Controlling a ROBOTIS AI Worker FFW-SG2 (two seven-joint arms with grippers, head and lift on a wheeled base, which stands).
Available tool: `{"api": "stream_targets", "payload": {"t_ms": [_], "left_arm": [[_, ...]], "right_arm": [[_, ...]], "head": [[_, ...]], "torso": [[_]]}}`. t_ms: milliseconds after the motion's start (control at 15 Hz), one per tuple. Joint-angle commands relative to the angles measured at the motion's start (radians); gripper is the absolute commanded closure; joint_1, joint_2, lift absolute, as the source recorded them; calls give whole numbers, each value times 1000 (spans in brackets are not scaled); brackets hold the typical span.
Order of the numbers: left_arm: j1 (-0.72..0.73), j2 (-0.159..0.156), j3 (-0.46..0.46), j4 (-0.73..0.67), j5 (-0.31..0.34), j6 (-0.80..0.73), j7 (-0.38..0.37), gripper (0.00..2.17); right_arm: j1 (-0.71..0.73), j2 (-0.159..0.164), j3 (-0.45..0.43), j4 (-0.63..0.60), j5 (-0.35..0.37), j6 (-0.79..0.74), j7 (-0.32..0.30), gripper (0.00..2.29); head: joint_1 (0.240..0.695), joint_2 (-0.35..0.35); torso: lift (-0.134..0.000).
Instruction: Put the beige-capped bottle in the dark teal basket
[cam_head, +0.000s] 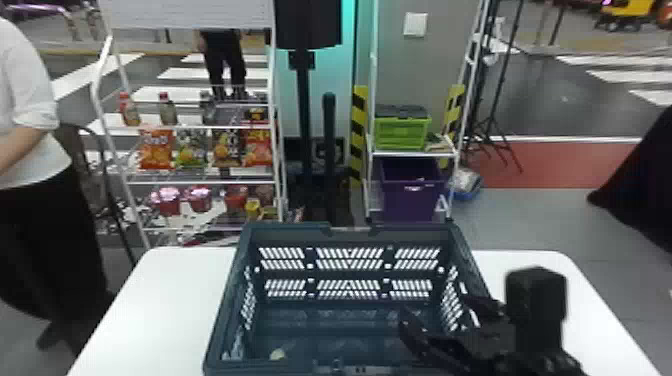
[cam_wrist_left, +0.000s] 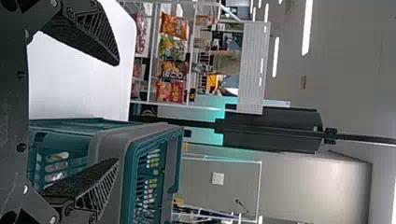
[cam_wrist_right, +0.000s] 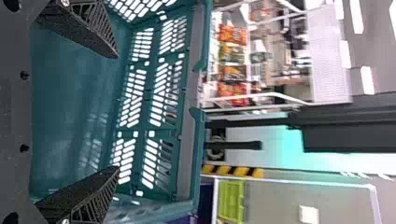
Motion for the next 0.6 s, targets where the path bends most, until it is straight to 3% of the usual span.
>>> {"api": "stream_targets", "payload": {"t_ms": [0,333,533], "left_arm": [[-4,0,-2,-3,-1,11,0,157],[-9,0,-2,-14,-3,29,0,157],[-14,-2,-3,-26,-6,60,2,157]], "right_arm": [[175,-7,-30,-3,17,-308,0,33],[450,-6,-89,62,14,-808,37,36],[548,4,-109,112,4,-982,66,36]], "head": [[499,0],[499,0],[499,0]], "torso": [[0],[0],[0]]}}
